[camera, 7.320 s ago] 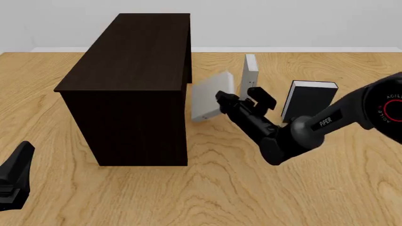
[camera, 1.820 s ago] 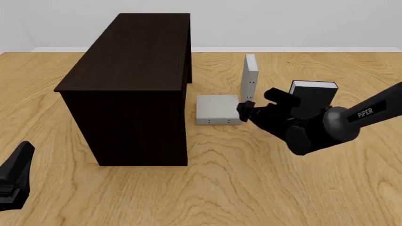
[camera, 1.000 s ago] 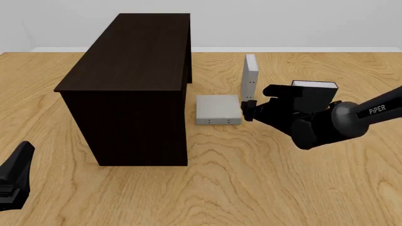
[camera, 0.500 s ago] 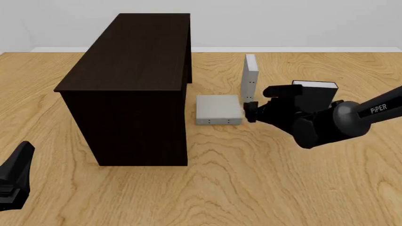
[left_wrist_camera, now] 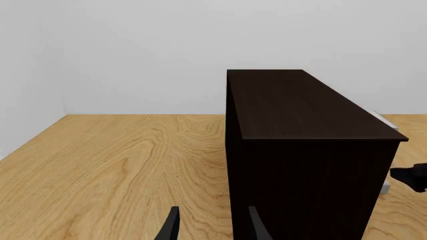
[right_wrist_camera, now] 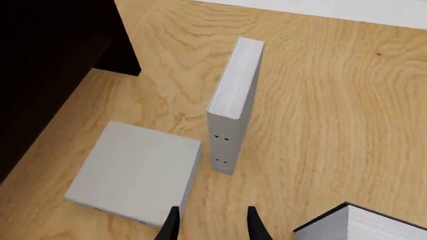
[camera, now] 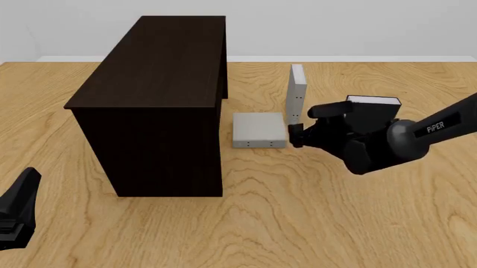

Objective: Pick up the book on the right and place it under the cabinet shelf.

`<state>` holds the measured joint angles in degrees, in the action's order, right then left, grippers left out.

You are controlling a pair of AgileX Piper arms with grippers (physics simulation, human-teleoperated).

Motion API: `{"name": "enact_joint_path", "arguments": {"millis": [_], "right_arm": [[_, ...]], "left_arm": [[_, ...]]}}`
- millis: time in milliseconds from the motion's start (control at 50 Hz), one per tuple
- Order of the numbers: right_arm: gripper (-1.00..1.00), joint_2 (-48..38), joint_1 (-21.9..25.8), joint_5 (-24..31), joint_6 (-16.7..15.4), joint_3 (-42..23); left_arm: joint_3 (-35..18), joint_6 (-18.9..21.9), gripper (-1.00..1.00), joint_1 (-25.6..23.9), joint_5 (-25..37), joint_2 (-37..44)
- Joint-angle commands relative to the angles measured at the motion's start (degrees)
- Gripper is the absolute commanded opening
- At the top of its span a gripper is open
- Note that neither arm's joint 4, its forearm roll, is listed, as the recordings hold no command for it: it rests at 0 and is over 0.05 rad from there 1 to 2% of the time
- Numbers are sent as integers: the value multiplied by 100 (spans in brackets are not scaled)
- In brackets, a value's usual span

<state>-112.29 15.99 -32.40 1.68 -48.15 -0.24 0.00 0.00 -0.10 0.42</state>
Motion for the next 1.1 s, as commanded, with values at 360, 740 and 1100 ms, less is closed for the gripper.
{"name": "enact_joint_path", "arguments": {"millis": [360, 740, 1100], "right_arm": [[100, -442, -33, 72, -362, -303], [100, -449, -180, -48, -580, -185], [100, -635, -116, -15, -589, -345]], "left_arm": [[0, 0, 100, 0, 0, 0], [0, 0, 100, 0, 0, 0], [0, 0, 100, 0, 0, 0]]}}
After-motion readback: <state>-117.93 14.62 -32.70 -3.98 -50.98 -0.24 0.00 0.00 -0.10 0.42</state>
